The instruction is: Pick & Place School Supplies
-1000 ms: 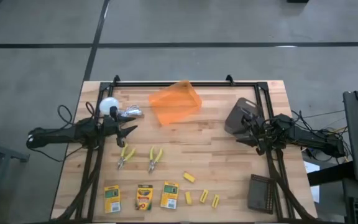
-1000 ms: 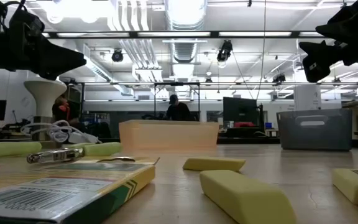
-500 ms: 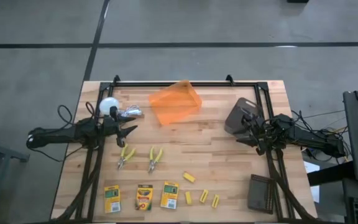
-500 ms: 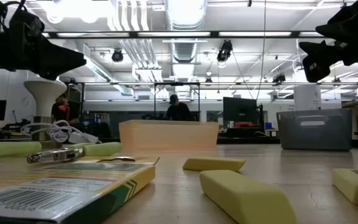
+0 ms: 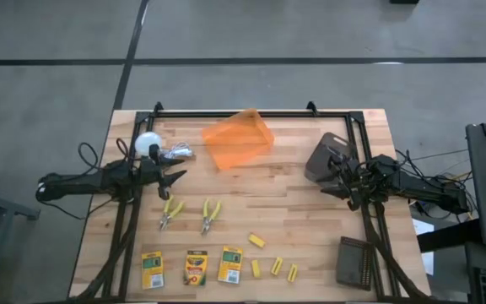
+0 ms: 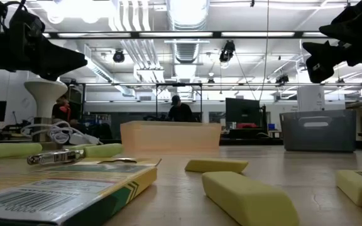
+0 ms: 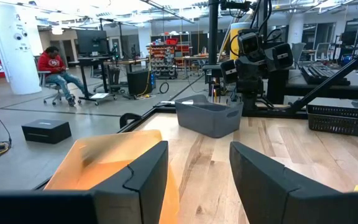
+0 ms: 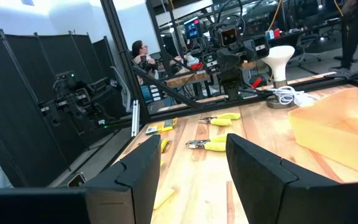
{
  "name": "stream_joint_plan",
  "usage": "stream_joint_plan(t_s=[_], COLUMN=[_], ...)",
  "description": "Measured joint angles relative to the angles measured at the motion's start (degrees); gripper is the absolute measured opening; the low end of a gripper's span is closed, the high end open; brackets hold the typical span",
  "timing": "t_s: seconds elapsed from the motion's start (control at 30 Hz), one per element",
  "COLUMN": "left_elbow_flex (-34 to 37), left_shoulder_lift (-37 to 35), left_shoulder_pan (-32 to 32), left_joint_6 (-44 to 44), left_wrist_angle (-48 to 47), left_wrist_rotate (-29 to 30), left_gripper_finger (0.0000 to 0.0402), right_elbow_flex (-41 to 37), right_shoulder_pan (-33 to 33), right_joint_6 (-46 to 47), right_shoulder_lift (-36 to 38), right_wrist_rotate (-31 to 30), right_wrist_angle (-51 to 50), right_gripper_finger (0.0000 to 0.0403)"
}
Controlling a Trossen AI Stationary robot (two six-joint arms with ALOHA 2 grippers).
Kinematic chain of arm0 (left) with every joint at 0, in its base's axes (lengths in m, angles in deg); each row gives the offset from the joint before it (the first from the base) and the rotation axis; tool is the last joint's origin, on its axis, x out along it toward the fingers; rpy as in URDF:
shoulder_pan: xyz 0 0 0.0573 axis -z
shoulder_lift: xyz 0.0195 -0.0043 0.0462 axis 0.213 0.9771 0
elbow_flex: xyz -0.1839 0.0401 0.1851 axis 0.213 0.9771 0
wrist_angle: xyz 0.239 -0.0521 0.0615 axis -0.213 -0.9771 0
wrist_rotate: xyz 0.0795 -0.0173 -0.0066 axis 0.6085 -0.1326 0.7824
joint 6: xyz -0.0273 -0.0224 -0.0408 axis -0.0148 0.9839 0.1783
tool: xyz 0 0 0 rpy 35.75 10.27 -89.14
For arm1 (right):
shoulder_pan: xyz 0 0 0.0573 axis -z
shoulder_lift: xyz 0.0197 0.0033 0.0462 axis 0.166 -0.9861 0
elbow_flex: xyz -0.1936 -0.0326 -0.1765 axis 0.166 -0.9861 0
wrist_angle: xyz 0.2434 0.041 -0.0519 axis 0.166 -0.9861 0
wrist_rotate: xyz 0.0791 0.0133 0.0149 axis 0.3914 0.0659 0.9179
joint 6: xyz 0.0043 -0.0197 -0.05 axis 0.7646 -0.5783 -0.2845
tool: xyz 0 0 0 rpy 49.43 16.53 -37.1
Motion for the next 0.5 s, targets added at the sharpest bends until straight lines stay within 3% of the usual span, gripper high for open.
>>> stream_joint_plan(t_s=[0.2,0.5], left_elbow_flex=[0.0,0.0], left_shoulder_lift=[0.0,0.0], left_shoulder_pan=[0.0,0.0], left_joint_6=[0.0,0.0], left_wrist_angle=[0.0,0.0], left_wrist_rotate=[0.0,0.0], left_gripper_finger=[0.0179,0.0179], right_elbow_flex=[0.0,0.0], right_shoulder_pan=[0.0,0.0], right_joint_6=[-8.8,-9.1], right_shoulder_lift=[0.0,0.0], right_wrist_rotate=[0.0,-0.1], right_wrist_angle=[0.0,0.0], right_gripper_finger=[0.0178,0.0178])
